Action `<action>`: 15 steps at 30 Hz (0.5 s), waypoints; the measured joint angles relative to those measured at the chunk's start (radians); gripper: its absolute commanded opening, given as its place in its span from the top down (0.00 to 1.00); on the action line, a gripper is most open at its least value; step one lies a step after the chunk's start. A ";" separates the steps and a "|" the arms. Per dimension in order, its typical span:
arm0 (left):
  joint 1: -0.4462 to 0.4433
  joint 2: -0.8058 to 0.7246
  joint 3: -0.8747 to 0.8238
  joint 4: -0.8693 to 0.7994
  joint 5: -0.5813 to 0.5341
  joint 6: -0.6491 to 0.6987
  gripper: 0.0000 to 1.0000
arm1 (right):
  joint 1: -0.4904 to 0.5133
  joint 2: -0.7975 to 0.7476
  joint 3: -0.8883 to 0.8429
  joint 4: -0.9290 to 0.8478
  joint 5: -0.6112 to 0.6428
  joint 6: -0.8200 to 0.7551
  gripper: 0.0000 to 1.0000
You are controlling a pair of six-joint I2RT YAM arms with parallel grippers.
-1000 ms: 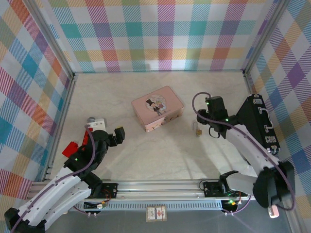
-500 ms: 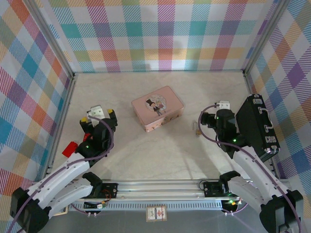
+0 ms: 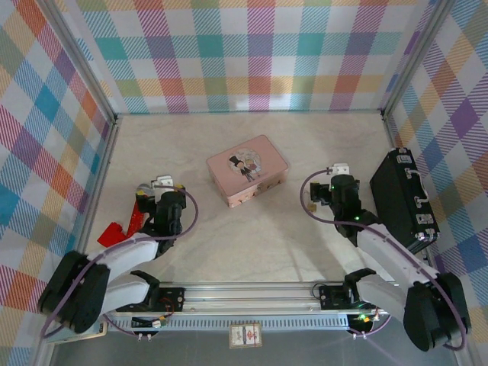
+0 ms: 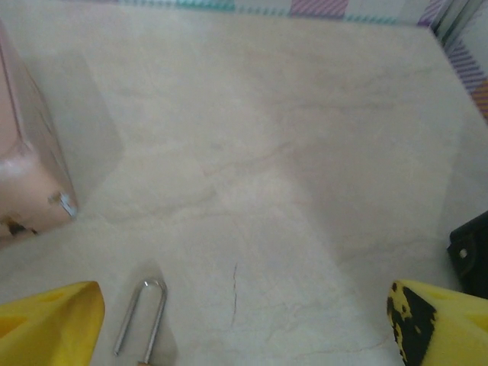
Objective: Unlock the padlock with the key
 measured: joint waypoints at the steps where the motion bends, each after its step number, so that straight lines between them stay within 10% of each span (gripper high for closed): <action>1: 0.012 0.037 -0.003 0.032 0.013 0.013 0.00 | 0.000 0.015 -0.010 0.010 0.000 -0.005 0.05; 15: 0.104 0.248 -0.007 0.387 0.228 0.088 0.00 | -0.005 0.187 -0.024 0.200 0.024 -0.040 0.04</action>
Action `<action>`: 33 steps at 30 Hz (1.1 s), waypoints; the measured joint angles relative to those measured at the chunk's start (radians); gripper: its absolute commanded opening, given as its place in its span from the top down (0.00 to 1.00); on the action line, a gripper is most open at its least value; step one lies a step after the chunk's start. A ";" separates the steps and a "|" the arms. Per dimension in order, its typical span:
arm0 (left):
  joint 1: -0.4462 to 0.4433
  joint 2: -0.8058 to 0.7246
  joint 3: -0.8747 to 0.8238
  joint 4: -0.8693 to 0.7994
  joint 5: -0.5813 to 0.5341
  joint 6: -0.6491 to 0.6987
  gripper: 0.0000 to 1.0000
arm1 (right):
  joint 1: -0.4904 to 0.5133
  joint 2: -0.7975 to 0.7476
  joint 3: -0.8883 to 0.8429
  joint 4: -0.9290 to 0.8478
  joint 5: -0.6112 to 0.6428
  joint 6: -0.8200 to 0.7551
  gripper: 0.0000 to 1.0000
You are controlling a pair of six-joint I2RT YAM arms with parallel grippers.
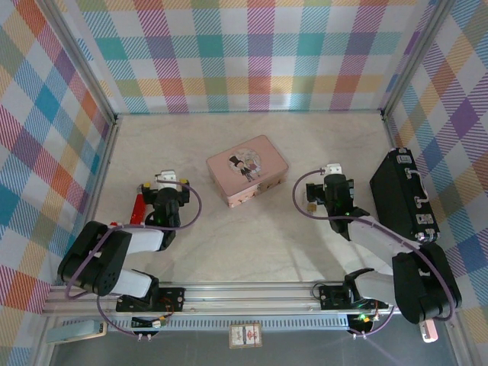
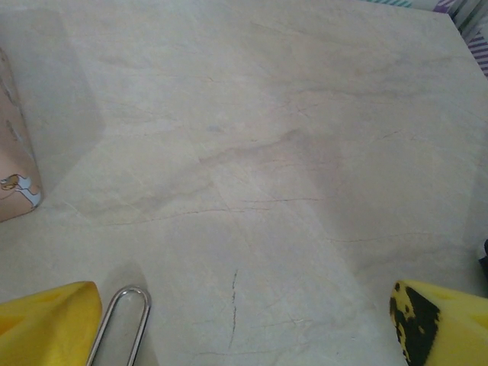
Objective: Unlock the padlock with the key
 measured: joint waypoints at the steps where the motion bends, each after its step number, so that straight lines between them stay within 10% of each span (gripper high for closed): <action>1: 0.006 0.031 0.000 0.037 0.010 0.004 0.00 | -0.003 0.012 -0.004 0.017 0.002 -0.001 0.03; 14: 0.236 0.115 0.146 -0.075 0.316 -0.101 0.00 | -0.049 0.137 -0.048 0.251 -0.011 -0.044 0.03; 33: 0.235 0.150 0.105 -0.047 0.388 -0.121 0.00 | -0.274 0.263 -0.050 0.435 -0.271 -0.014 0.01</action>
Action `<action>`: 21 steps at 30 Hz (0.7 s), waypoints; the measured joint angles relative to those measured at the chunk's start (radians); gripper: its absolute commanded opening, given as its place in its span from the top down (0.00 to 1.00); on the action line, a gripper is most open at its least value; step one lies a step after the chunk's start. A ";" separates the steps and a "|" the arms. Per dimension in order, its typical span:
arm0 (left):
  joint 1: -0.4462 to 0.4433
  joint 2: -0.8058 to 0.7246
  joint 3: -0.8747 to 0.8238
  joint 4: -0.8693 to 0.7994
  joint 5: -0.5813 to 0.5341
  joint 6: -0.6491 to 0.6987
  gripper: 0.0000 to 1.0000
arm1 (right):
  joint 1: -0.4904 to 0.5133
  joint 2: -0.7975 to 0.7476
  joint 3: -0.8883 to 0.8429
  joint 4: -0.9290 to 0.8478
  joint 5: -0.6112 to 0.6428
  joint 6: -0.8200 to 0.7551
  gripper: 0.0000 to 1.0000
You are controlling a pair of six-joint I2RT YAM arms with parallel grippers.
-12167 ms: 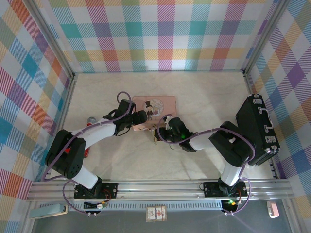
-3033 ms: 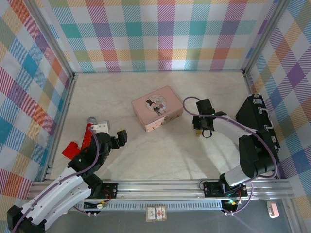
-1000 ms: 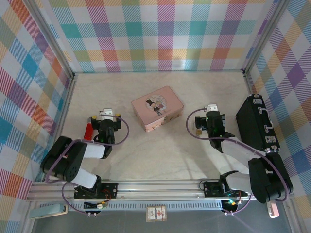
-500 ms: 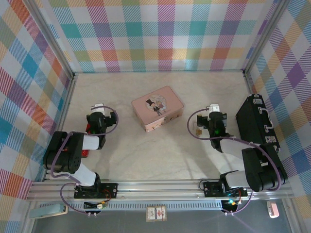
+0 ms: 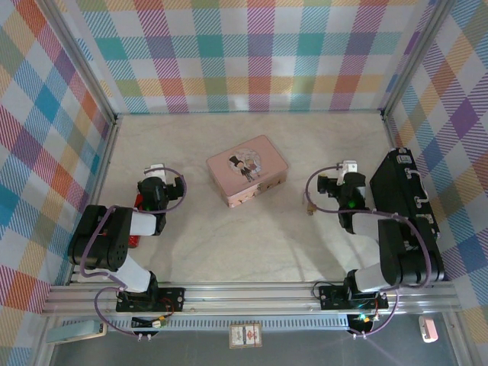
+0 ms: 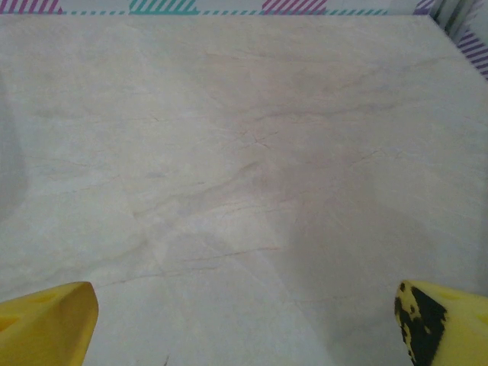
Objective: Unlock the padlock with the key
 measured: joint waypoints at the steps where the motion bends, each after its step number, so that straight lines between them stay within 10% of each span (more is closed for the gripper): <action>1: 0.000 0.000 0.000 0.000 0.000 0.000 0.00 | -0.018 0.023 0.003 0.005 -0.028 0.005 0.02; 21: 0.000 0.000 0.000 0.000 0.000 0.000 0.00 | -0.048 0.056 -0.008 0.119 -0.140 0.019 0.01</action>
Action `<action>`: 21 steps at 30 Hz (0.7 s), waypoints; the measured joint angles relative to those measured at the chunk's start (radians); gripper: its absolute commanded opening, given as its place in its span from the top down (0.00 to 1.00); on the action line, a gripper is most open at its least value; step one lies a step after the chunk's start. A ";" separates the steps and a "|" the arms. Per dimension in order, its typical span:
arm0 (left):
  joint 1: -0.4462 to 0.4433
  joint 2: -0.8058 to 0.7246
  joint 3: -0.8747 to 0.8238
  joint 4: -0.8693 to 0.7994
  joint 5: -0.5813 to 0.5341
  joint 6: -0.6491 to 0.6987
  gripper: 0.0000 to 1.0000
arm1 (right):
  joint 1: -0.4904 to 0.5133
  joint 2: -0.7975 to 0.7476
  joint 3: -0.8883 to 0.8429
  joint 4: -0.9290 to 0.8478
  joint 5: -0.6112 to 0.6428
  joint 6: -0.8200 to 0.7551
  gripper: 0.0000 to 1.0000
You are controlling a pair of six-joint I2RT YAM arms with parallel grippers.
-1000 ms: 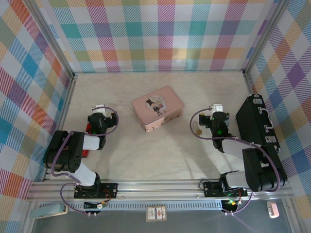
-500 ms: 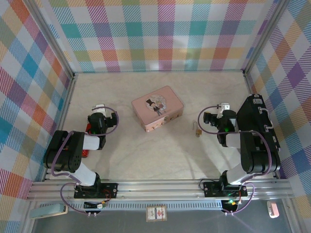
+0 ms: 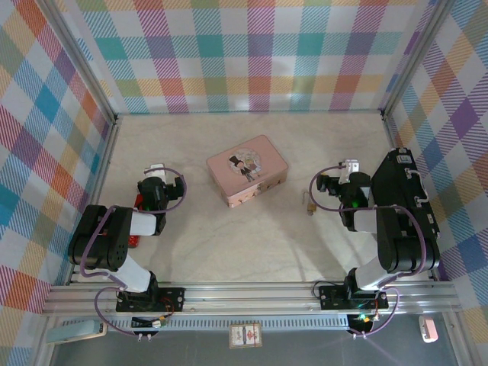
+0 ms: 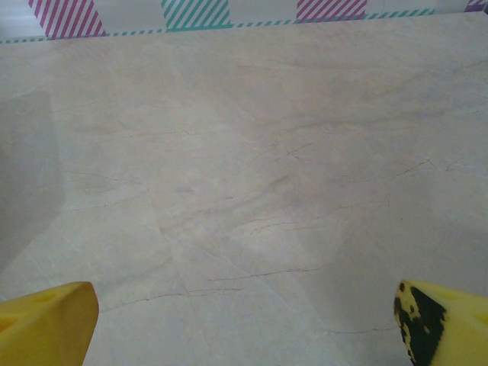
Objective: Unlock the padlock with the key
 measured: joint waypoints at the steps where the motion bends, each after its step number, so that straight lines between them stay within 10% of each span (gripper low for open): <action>1: 0.000 0.000 0.000 0.000 0.000 0.000 0.00 | 0.000 0.000 0.000 0.000 0.000 0.000 0.01; 21: 0.000 0.000 0.000 -0.001 0.045 0.001 0.00 | 0.000 0.000 -0.001 0.000 -0.003 0.000 0.01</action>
